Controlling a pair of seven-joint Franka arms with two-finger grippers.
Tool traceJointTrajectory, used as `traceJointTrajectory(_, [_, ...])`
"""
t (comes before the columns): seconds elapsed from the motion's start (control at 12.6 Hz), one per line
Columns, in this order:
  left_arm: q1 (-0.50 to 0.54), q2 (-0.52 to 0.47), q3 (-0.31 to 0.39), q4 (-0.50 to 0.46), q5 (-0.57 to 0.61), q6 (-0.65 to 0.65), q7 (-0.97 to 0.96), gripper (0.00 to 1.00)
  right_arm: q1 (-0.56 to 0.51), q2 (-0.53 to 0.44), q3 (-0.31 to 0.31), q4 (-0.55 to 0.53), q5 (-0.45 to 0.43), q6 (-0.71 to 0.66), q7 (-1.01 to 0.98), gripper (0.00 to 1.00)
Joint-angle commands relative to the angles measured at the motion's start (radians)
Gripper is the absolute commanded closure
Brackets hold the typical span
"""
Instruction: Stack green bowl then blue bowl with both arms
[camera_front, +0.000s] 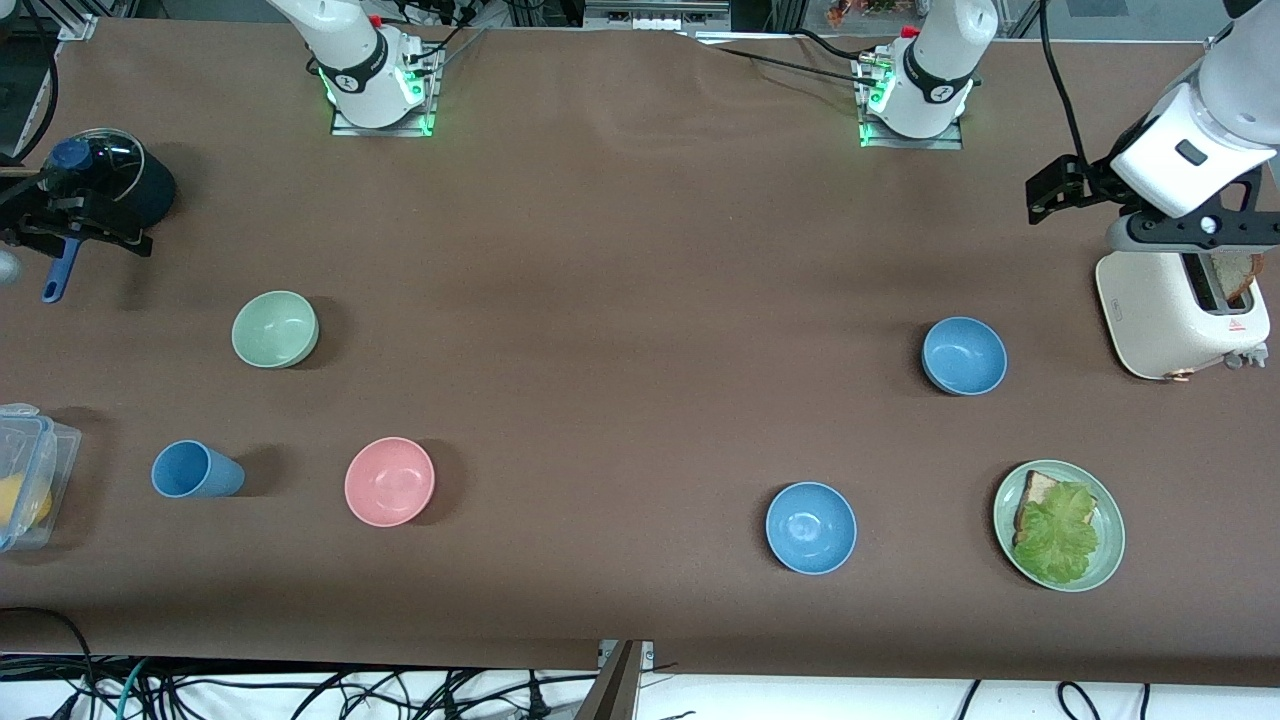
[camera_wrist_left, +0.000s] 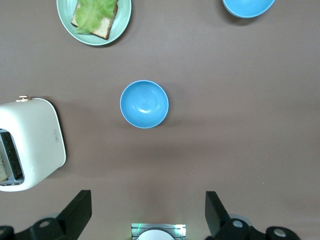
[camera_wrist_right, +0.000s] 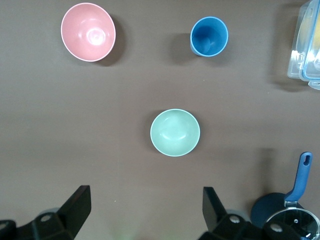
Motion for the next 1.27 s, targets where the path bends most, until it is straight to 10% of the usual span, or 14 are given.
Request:
traceJointTrajectory(0.0, [0.021, 0.026, -0.001, 0.054, 0.022, -0.007, 0.01, 0.0, -0.013, 0.002, 0.01, 0.009, -0.001, 0.001, 0.01, 0.01])
traceJointTrajectory(1.19, [0.021, 0.036, -0.004, 0.054, 0.018, 0.05, 0.012, 0.0, -0.012, 0.008, 0.012, 0.021, -0.004, 0.001, 0.008, 0.01])
